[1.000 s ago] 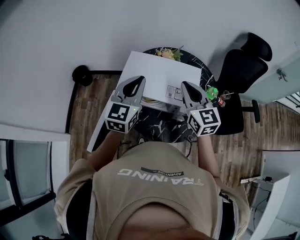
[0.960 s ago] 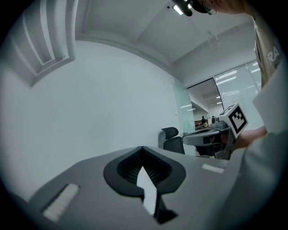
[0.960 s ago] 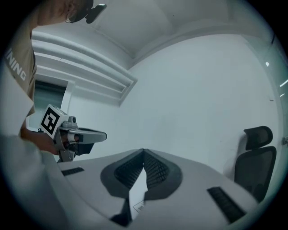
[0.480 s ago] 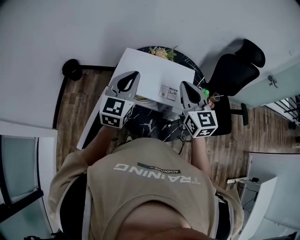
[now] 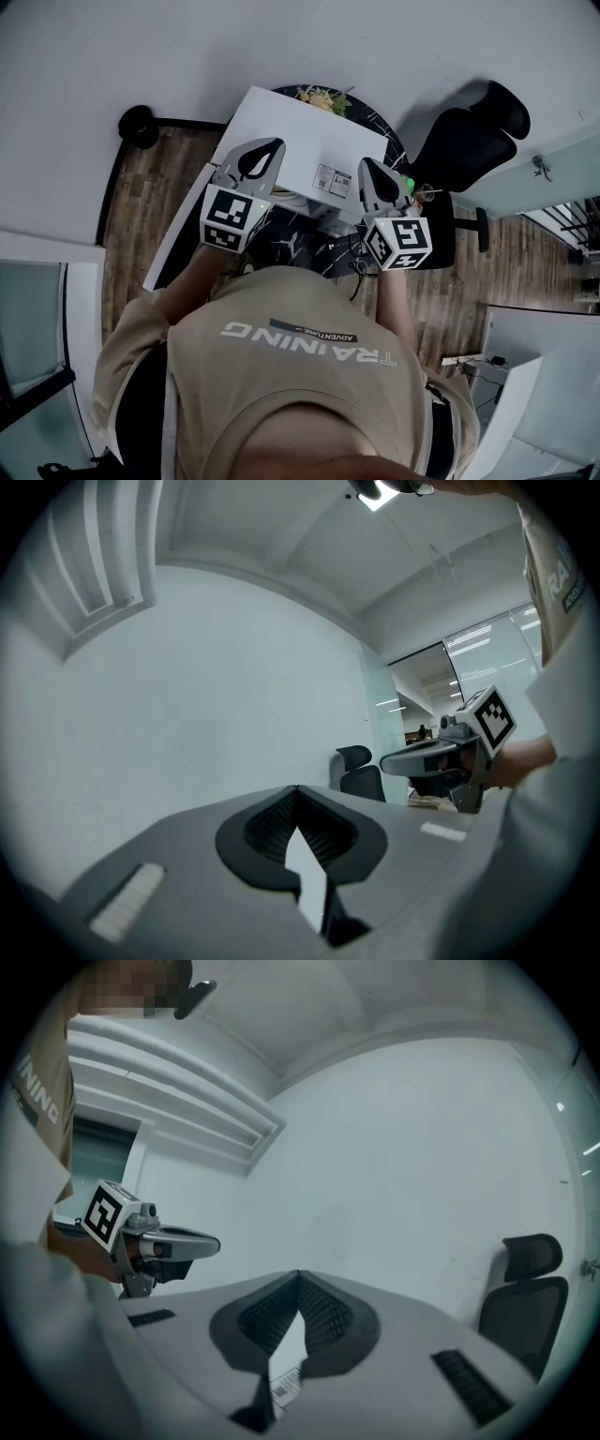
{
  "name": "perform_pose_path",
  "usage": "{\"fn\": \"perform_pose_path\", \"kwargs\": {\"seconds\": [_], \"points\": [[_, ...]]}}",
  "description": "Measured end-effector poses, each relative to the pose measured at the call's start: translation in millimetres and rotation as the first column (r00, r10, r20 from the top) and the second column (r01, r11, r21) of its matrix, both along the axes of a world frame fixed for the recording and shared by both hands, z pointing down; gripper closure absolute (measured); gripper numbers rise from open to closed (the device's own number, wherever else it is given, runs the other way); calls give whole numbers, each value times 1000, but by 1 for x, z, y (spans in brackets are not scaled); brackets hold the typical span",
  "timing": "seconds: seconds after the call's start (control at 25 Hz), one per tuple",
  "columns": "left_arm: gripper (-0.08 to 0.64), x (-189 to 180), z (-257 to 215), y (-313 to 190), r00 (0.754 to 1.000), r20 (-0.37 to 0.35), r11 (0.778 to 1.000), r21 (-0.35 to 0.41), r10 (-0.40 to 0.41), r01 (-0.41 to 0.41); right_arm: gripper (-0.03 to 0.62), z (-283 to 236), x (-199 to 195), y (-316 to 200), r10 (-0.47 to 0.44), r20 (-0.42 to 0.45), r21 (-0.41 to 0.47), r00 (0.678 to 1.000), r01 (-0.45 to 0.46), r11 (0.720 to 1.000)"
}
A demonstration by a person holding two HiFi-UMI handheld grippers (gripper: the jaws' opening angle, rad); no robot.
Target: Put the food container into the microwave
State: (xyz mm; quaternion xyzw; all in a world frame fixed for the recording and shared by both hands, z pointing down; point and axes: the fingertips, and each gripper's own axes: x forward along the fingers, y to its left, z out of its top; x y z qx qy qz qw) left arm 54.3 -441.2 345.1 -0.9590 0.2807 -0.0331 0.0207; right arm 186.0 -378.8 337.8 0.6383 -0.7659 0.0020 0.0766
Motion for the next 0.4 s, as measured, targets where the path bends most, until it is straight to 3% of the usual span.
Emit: {"fn": "perform_pose_path", "kwargs": {"seconds": [0.4], "points": [[552, 11, 9, 13, 999, 16, 999, 5, 46, -46, 583, 2, 6, 1, 18, -11, 17, 1000, -18, 1000]]}}
